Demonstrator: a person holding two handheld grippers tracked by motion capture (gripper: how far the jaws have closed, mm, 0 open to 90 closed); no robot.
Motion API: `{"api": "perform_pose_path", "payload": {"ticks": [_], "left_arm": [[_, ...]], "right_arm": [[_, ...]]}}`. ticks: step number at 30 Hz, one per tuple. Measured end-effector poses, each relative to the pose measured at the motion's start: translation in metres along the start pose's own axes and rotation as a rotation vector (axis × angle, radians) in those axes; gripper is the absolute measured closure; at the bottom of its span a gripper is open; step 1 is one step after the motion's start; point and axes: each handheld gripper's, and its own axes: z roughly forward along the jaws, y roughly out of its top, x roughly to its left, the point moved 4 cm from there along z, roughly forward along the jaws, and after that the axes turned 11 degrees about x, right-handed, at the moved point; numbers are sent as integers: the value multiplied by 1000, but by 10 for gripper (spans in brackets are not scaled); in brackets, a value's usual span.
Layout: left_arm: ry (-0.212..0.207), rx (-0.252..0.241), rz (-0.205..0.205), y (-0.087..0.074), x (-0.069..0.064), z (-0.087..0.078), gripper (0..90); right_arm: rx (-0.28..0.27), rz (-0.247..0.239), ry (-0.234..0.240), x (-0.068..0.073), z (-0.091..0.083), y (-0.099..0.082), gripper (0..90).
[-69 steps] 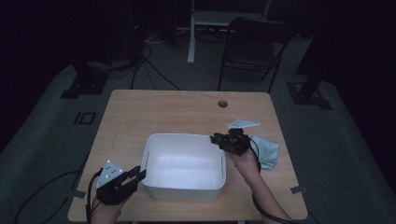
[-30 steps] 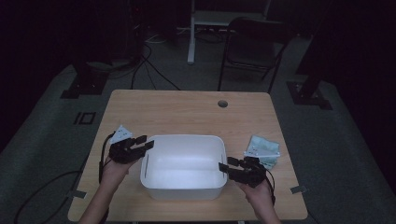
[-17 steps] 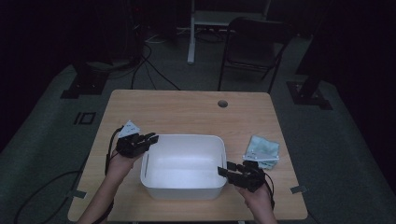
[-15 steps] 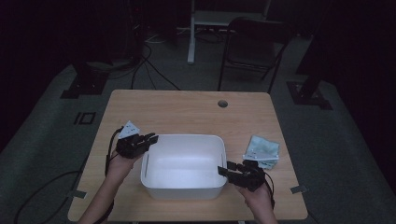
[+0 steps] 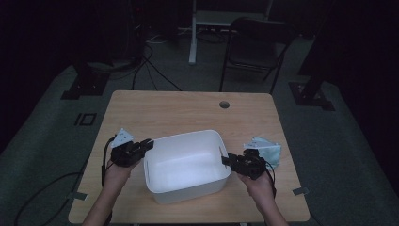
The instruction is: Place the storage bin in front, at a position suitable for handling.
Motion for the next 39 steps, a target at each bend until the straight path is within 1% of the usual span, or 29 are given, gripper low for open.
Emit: {"api": "perform_pose_path", "payload": {"ticks": [2,3,4,5,6,7,8,9,10,13,15,16,19,20,21,23,24,27,28,29,34,37,39], "left_arm": [[8,-3,1,-1,-1,-1,781],[30,-5,2,-3,-4,-3,778],[30,-5,2,-3,-4,-3,777],[41,-4,-4,-4,-5,-4,777],[54,-1,0,-5,-6,-6,777],[60,-1,-6,-6,-7,-7,775],[54,-3,-20,-8,-8,-8,770],[43,-10,-35,-9,-9,-9,765],[40,-15,-41,-10,-9,-9,760],[58,-23,-41,-13,-13,-11,757],[73,-23,-42,-15,-15,-13,756],[77,-25,-45,-15,-16,-13,756],[95,-24,-45,-18,-19,-16,753],[95,-27,-50,-19,-20,-17,751],[100,-28,-54,-20,-20,-17,749],[121,-14,-35,-20,-21,-19,750],[126,-15,-35,-21,-20,-20,752],[108,-26,-63,-24,-16,-20,757],[97,-35,-78,-25,-14,-21,763],[96,-38,-82,-25,-13,-21,765],[126,-37,-77,-25,-14,-21,783],[138,-40,-80,-24,-15,-21,792],[144,-41,-83,-24,-15,-21,796]], "right_arm": [[-2,0,-8,-1,1,3,717],[0,4,-22,-4,4,9,739],[0,0,-32,-5,5,11,747],[0,0,-32,-5,5,11,747],[1,-3,-40,-6,7,14,753],[5,-5,-33,-9,8,17,756],[6,8,-19,-11,9,19,761],[5,18,-13,-14,10,21,765],[4,20,-11,-15,11,23,770],[10,12,-24,-17,13,27,785],[16,-1,-47,-16,15,31,797],[18,-4,-52,-17,16,33,802],[19,10,-34,-20,19,37,804],[21,13,-29,-20,20,39,808],[22,13,-33,-21,21,40,811],[25,7,-41,-20,23,43,817],[25,5,-41,-19,24,43,817],[22,2,-34,-17,26,44,816],[20,0,-30,-16,27,44,816],[19,-2,-29,-15,28,44,815],[16,-3,-29,-13,29,44,812],[22,-4,-11,-14,28,44,804],[16,6,6,-15,26,44,796]]}}
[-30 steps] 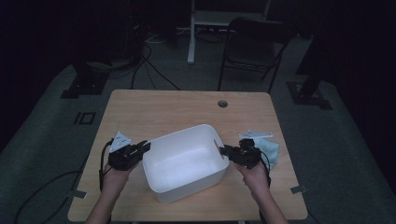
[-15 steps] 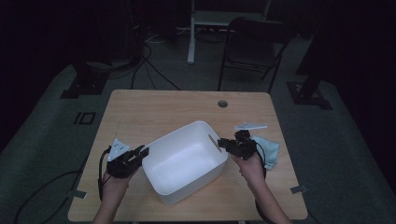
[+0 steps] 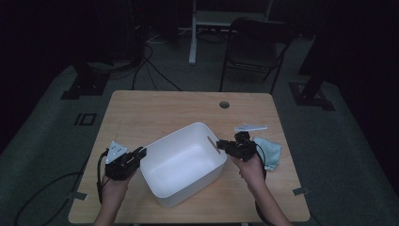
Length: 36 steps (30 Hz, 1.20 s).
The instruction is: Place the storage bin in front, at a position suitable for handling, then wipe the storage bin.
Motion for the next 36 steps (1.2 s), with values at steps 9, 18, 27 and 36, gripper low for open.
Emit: {"api": "perform_pose_path", "payload": {"ticks": [9,18,27,36], "left_arm": [[11,0,2,1,-1,1,802],[12,1,3,2,-1,2,803],[7,-6,-2,2,0,3,800],[7,-6,-3,2,0,4,800]], "right_arm": [[-38,3,13,-2,-18,-4,681],[-80,1,-11,-10,-42,-10,535],[-115,44,-81,-42,-55,-26,462],[-129,133,-193,-86,-59,-47,409]]}}
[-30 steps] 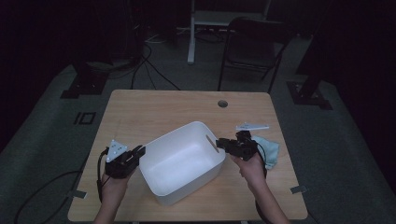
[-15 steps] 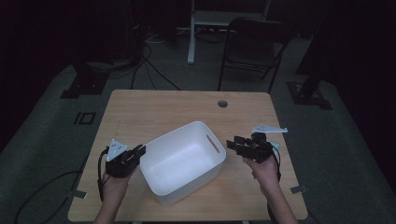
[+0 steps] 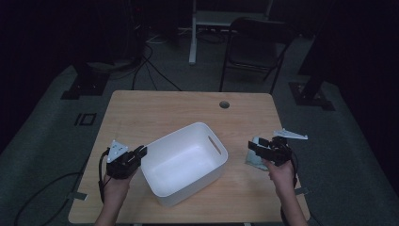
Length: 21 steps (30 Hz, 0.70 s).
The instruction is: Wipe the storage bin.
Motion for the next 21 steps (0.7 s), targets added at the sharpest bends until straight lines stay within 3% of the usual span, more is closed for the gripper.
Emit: {"api": "perform_pose_path", "payload": {"ticks": [9,21], "left_arm": [[-5,-5,-8,0,0,0,799],[-4,-2,-2,0,0,0,800]], "right_arm": [[7,89,-86,-38,11,-19,382],[32,160,-193,-66,27,-28,306]]}}
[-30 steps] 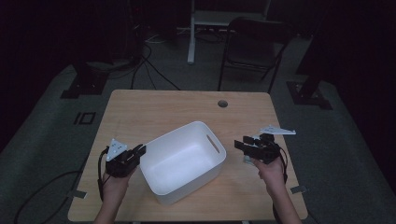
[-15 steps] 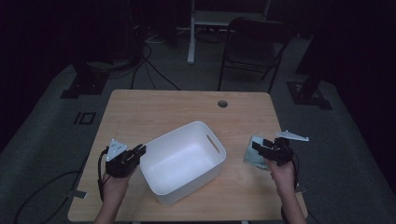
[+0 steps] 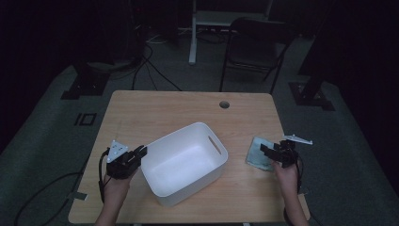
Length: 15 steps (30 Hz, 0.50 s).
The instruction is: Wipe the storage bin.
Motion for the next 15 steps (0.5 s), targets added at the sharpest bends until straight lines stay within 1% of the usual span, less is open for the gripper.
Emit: {"api": "perform_pose_path", "payload": {"ticks": [2,3,6,9,10,14,15], "left_arm": [[4,-1,0,0,0,0,800],[5,0,7,0,0,0,801],[1,11,18,1,1,0,802],[-12,12,5,2,2,1,802],[-13,13,5,2,3,1,802],[-22,7,2,4,5,3,802],[-23,7,4,4,5,3,802]], "right_arm": [[9,7,-20,-3,5,0,287],[15,12,-20,-4,8,-1,275],[42,4,-46,-7,15,-1,257],[64,2,-58,-8,23,0,240],[71,1,-65,-8,25,0,236],[88,3,-67,-7,35,-1,206],[90,3,-76,-6,37,-1,207]]}}
